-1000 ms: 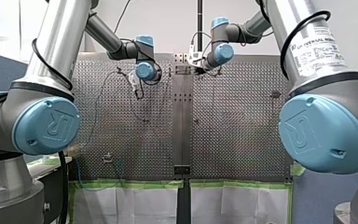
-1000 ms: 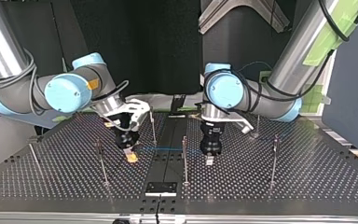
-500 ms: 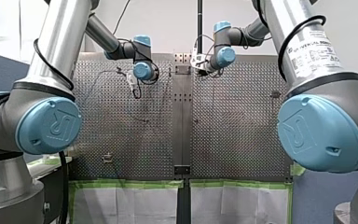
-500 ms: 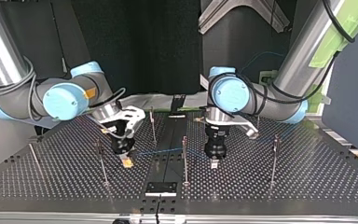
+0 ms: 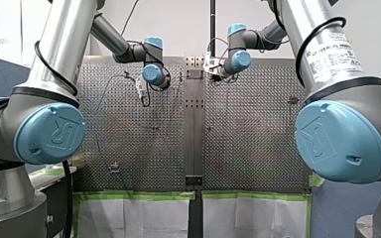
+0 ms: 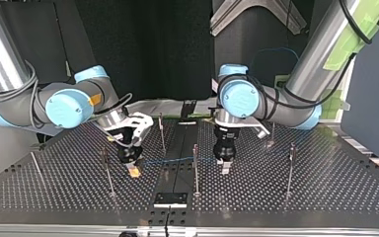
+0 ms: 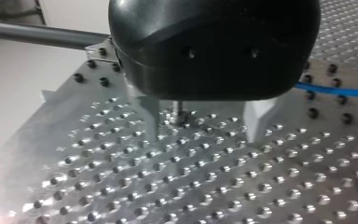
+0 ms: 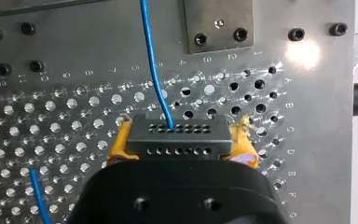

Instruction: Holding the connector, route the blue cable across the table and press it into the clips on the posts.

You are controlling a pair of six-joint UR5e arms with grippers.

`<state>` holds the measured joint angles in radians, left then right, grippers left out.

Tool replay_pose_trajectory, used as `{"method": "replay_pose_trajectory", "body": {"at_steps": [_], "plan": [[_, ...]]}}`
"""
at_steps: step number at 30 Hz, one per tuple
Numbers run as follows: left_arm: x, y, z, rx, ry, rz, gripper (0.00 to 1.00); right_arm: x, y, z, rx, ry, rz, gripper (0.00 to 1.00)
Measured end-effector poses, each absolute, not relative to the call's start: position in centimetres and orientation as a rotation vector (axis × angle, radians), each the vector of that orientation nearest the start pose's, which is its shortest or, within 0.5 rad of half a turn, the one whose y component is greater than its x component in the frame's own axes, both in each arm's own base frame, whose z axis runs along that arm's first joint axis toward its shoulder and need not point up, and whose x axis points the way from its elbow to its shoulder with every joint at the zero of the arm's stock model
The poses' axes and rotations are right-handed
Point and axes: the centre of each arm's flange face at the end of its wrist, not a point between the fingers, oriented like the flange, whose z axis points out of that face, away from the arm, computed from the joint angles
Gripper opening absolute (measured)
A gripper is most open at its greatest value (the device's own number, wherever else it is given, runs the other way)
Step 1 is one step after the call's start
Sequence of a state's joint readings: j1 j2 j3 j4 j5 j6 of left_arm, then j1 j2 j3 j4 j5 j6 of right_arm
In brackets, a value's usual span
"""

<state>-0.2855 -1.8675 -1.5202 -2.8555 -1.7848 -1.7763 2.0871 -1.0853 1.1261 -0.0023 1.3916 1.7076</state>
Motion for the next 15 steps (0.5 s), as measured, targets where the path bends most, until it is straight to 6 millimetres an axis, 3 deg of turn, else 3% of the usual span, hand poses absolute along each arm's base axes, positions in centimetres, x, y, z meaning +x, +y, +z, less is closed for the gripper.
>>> {"method": "replay_pose_trajectory", "body": {"at_steps": [5,15], "plan": [[53.4,-28.6,37.4,-0.089,1.576,-0.219,1.0,46.8,-52.0,41.3,1.725,-0.967,1.756,0.0],[48.9,-29.6,37.6,-0.054,1.639,-0.246,1.0,46.4,-51.3,38.2,1.775,-1.012,1.708,0.0]]}}
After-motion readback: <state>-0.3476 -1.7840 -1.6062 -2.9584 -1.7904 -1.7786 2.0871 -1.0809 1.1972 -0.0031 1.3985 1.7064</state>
